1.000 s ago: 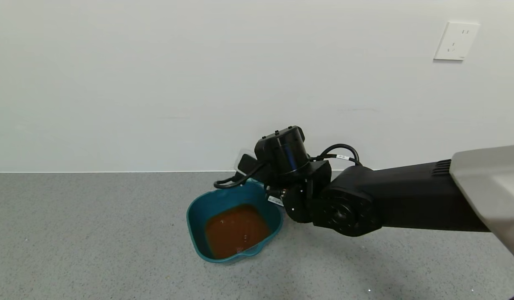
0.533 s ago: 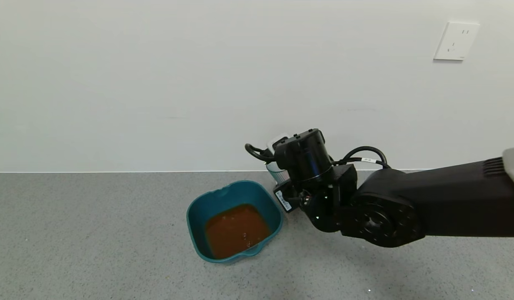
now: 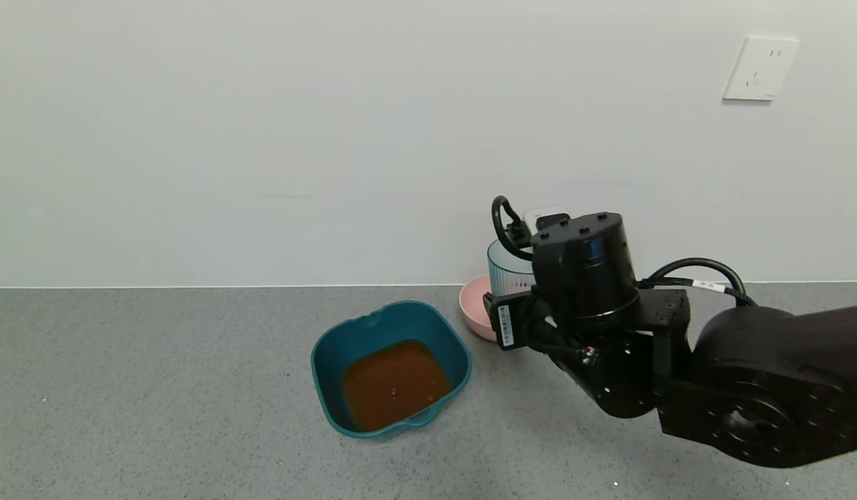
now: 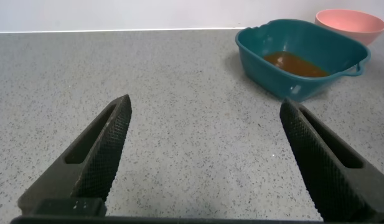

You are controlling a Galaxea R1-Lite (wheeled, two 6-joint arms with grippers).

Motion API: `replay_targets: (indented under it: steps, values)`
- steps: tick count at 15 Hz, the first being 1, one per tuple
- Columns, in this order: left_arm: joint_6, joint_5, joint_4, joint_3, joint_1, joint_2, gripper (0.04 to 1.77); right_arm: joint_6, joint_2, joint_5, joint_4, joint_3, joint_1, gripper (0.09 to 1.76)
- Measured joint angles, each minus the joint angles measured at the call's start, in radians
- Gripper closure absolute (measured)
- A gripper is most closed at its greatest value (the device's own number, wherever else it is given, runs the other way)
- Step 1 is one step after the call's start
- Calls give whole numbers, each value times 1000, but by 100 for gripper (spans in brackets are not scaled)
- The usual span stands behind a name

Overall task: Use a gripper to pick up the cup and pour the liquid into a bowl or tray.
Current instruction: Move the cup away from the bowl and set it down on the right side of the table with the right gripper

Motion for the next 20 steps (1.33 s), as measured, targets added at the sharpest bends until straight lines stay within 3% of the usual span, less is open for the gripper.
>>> replay_targets:
  steps: [4,9,15,20]
  values:
    - [0,0,0,0,0,0,9,3,-74,3,-151,183,-41,51]
    - [0,0,0,0,0,0,9,2,-89,100,-309,330,-207,51]
    - [0,0,0,0,0,0,9,-4,3,211,-392,358,-381,51]
    - [0,0,0,0,0,0,9,-58,156,266,-538,327,-471,51]
